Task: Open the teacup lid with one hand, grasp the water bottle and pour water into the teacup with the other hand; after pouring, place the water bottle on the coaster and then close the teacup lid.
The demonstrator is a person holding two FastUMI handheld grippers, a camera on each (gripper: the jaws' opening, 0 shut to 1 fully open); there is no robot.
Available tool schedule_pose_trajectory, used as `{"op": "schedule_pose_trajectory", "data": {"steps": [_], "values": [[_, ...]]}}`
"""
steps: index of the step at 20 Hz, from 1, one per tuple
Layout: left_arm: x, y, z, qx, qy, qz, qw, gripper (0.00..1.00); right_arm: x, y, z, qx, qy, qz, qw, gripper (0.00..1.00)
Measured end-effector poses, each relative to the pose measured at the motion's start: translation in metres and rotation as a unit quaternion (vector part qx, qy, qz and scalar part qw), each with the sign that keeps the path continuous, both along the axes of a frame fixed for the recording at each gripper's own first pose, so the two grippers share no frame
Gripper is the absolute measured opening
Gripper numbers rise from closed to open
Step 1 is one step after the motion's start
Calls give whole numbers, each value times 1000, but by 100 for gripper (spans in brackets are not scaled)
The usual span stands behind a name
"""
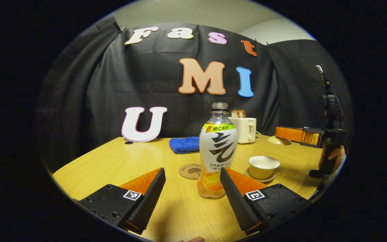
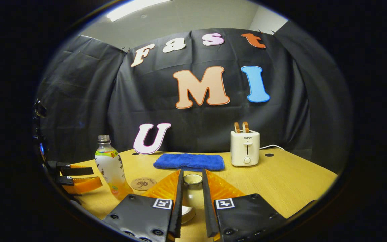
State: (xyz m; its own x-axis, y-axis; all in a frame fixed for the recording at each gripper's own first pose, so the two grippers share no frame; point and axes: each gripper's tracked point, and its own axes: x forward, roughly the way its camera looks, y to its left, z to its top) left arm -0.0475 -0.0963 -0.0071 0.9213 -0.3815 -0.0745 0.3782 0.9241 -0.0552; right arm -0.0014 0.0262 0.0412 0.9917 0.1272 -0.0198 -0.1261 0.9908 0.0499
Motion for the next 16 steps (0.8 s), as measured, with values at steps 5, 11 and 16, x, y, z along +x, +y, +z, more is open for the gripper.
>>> {"op": "schedule_pose_trajectory", "data": {"steps": [5, 11, 16], "values": [[3, -19, -2, -4, 11, -23, 1000, 96, -4, -14, 10, 6, -9, -11, 1000, 32], [15, -38, -2, 1, 13, -33, 999, 90, -9, -24, 24, 12, -22, -17, 1000, 31], [25, -48, -6, 20, 13, -35, 999, 79, -12, -28, 27, 17, -22, -19, 999, 33]]}}
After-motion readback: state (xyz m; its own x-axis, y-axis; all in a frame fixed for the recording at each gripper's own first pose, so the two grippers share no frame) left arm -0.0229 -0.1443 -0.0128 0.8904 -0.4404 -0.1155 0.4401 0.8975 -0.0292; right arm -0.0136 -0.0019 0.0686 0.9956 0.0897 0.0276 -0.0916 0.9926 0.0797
